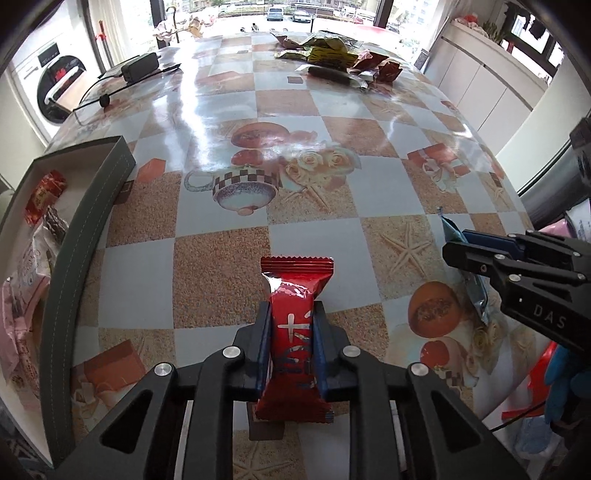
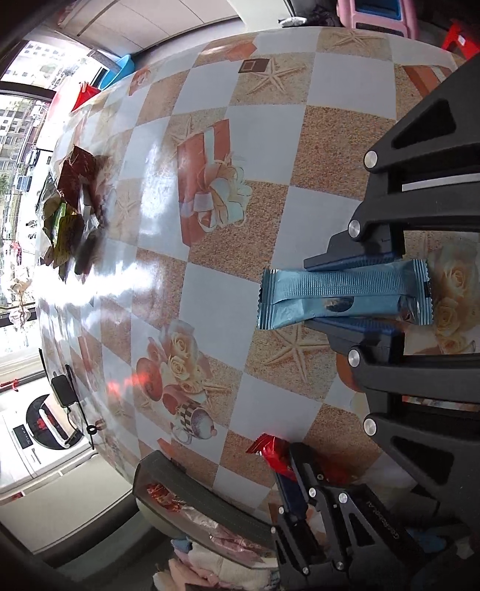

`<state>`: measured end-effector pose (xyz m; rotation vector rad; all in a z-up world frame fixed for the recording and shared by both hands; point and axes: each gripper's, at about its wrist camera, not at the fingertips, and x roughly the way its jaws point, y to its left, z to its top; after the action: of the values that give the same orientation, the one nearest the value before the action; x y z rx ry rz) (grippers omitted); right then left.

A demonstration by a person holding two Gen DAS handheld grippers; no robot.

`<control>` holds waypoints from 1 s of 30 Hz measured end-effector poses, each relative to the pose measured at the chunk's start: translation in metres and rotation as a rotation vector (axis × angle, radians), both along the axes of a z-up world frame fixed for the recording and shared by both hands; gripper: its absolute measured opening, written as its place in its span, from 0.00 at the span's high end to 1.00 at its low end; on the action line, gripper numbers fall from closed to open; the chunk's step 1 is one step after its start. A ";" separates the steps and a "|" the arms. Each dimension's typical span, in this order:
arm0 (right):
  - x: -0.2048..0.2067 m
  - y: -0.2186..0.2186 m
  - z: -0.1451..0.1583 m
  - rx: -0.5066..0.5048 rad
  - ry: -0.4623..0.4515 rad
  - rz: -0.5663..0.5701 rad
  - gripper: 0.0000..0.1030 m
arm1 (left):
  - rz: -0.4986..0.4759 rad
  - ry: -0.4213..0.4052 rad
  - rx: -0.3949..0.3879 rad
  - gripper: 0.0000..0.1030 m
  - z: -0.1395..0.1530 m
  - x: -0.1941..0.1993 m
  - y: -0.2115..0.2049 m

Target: Organize snacks

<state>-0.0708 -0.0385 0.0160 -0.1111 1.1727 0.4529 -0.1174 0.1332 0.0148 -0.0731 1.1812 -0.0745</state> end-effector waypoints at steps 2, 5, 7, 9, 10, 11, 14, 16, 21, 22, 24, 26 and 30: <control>-0.002 0.000 0.005 0.006 -0.007 0.003 0.76 | 0.012 -0.009 -0.012 0.79 0.002 -0.004 0.003; -0.004 0.003 0.013 0.038 -0.010 0.008 0.76 | 0.019 -0.033 -0.025 0.79 0.011 -0.012 0.006; -0.005 0.008 0.018 0.064 0.001 0.014 0.76 | 0.021 -0.055 -0.028 0.79 0.019 -0.016 0.010; -0.005 0.015 0.022 0.080 0.002 0.028 0.76 | 0.028 -0.077 -0.029 0.79 0.028 -0.019 0.014; -0.006 0.020 0.024 0.087 0.000 0.038 0.76 | 0.032 -0.090 -0.030 0.79 0.033 -0.020 0.017; -0.007 0.026 0.026 0.092 -0.002 0.048 0.76 | 0.038 -0.103 -0.033 0.79 0.037 -0.021 0.020; -0.008 0.045 0.034 0.109 -0.003 0.082 0.76 | 0.060 -0.141 -0.044 0.79 0.053 -0.025 0.034; -0.008 0.059 0.040 0.120 -0.002 0.104 0.76 | 0.082 -0.166 -0.051 0.79 0.062 -0.028 0.046; -0.006 0.100 0.054 0.147 -0.014 0.149 0.76 | 0.152 -0.224 -0.060 0.79 0.086 -0.035 0.087; -0.005 0.110 0.057 0.151 -0.017 0.162 0.76 | 0.168 -0.233 -0.055 0.79 0.089 -0.037 0.097; -0.004 0.131 0.061 0.155 -0.015 0.193 0.76 | 0.204 -0.246 -0.037 0.79 0.094 -0.039 0.117; -0.002 0.155 0.065 0.159 -0.009 0.225 0.76 | 0.247 -0.254 -0.015 0.79 0.097 -0.040 0.139; 0.001 0.202 0.071 0.172 -0.012 0.277 0.76 | 0.342 -0.250 -0.011 0.79 0.094 -0.045 0.184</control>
<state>-0.0702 0.1637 0.0868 -0.1274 1.1062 0.7945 -0.1625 0.3176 0.1090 -0.2662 0.9051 0.2060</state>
